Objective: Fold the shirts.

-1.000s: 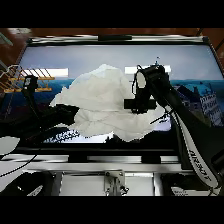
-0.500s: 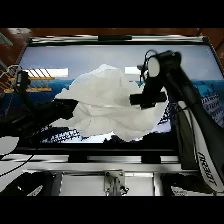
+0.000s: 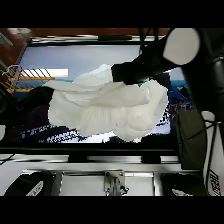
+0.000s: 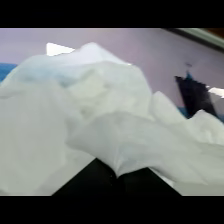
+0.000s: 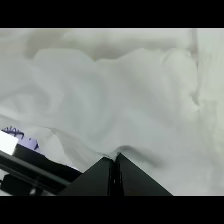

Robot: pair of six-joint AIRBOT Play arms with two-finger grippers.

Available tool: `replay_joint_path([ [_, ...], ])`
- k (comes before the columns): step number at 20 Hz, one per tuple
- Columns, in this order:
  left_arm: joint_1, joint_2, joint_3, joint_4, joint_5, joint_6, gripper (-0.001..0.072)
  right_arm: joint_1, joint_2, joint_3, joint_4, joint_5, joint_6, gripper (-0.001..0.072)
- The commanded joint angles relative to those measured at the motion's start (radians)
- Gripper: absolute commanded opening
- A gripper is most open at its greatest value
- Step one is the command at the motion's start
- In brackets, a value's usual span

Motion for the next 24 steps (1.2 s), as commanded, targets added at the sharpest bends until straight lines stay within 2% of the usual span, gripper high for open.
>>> replay_joint_path([
  [1, 0.167, -0.013, 0.000, 0.001, -0.256, -0.007, 0.0043, 0.042, -0.078, -0.059, 0.008, 0.042, -0.047, 0.0058],
  [5, 0.188, -0.051, -0.003, 0.000, -0.318, -0.004, 0.0045, 0.045, -0.217, -0.075, 0.212, -0.068, -0.114, 0.0058],
  [8, 0.188, -0.099, -0.026, 0.000, -0.317, -0.004, 0.0086, 0.045, -0.236, -0.075, 0.235, -0.158, -0.116, 0.0058],
  [9, 0.188, -0.116, -0.026, 0.000, -0.320, -0.004, 0.0250, 0.045, -0.236, -0.067, 0.236, -0.171, -0.114, 0.0058],
  [10, 0.188, -0.130, -0.023, 0.000, -0.319, -0.005, 0.0518, 0.045, -0.236, -0.062, 0.236, -0.182, -0.114, 0.0058],
  [11, 0.188, -0.136, -0.017, 0.001, -0.320, -0.003, 0.0554, 0.045, -0.236, -0.057, 0.237, -0.186, -0.114, 0.0058],
  [14, 0.213, -0.132, 0.048, 0.005, -0.341, 0.085, 0.0554, 0.044, -0.236, -0.057, 0.233, -0.187, -0.114, 0.0058],
  [17, 0.287, -0.133, 0.186, 0.053, -0.480, 0.244, 0.0557, 0.044, -0.236, -0.057, 0.226, -0.186, -0.113, 0.0058],
  [18, 0.317, -0.133, 0.225, 0.101, -0.523, 0.267, 0.0589, 0.044, -0.236, -0.057, 0.225, -0.186, -0.113, 0.0059],
  [19, 0.351, -0.133, 0.257, 0.171, -0.562, 0.270, 0.0635, 0.044, -0.236, -0.057, 0.225, -0.186, -0.113, 0.0058],
  [20, 0.383, -0.133, 0.276, 0.253, -0.595, 0.270, 0.0651, 0.045, -0.236, -0.057, 0.226, -0.185, -0.113, 0.0058],
  [22, 0.462, -0.135, 0.284, 0.415, -0.636, 0.269, 0.0650, 0.045, -0.236, -0.057, 0.226, -0.177, -0.096, 0.0059],
  [24, 0.586, -0.153, 0.277, 0.414, -0.634, 0.263, 0.0650, 0.045, -0.236, -0.057, 0.232, -0.175, -0.087, 0.0059],
])
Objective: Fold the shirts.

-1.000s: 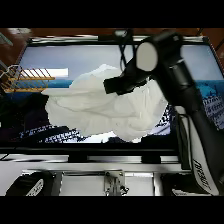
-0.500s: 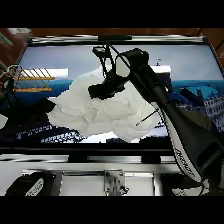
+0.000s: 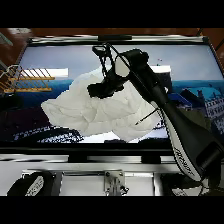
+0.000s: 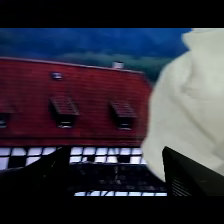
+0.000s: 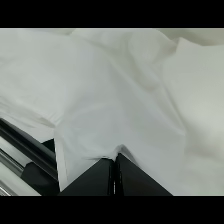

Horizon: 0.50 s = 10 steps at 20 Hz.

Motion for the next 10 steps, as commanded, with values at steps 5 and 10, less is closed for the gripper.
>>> replay_joint_path([
  [5, 0.383, -0.152, 0.016, -0.193, 0.071, 0.047, 0.0649, 0.002, 0.000, 0.001, 0.009, 0.003, 0.013, 0.0059],
  [10, 0.459, -0.506, 0.322, -0.152, -0.043, 0.145, 0.0579, 0.002, 0.000, 0.001, 0.008, 0.004, 0.005, 0.0059],
])
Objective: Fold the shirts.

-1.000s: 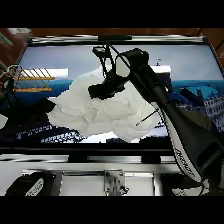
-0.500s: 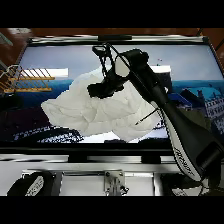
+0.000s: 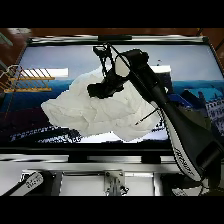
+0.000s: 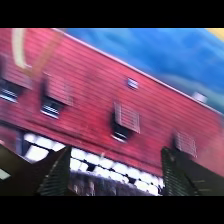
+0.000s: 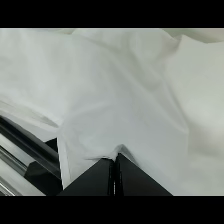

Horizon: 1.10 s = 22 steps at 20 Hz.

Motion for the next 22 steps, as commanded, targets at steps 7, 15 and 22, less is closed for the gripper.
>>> replay_joint_path([
  [7, 0.149, -0.617, 0.786, -0.007, -0.455, 0.323, 0.0572, 0.001, 0.000, 0.001, 0.033, 0.006, -0.003, 0.0059],
  [15, 0.189, -0.803, 0.816, 0.028, -0.443, 0.493, 0.0461, 0.001, -0.002, 0.001, 0.032, -0.048, 0.053, 0.0059],
  [22, 0.179, -0.823, 0.816, -0.001, -0.424, 0.843, 0.0502, 0.001, -0.013, 0.001, 0.026, -0.092, 0.077, 0.0059],
])
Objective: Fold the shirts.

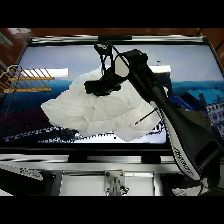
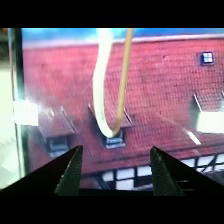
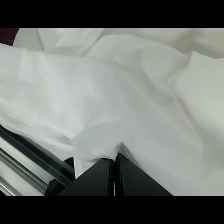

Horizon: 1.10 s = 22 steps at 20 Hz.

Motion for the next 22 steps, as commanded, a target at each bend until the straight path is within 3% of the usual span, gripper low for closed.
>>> replay_joint_path([
  [1, -0.003, -0.024, 0.002, 0.025, 0.021, 0.125, 0.0501, 0.001, -0.006, 0.001, -0.003, -0.019, 0.009, 0.0059],
  [11, -0.016, -0.112, -0.004, -0.002, 0.012, 0.109, 0.0489, 0.001, -0.006, 0.001, -0.009, -0.024, 0.008, 0.0059],
  [13, -0.016, -0.129, -0.005, 0.005, 0.017, 0.084, 0.0434, 0.001, -0.006, 0.001, -0.010, -0.024, 0.008, 0.0059],
  [20, -0.016, -0.160, -0.005, 0.009, 0.039, 0.083, 0.0417, 0.001, -0.006, 0.001, -0.010, -0.024, 0.008, 0.0059],
  [21, -0.016, -0.162, -0.005, 0.009, 0.040, 0.084, 0.0366, 0.001, -0.006, 0.001, -0.010, -0.024, 0.008, 0.0059],
  [22, -0.015, -0.163, -0.005, 0.011, 0.040, 0.083, 0.0366, 0.001, -0.006, 0.001, -0.010, -0.025, 0.008, 0.0059],
])
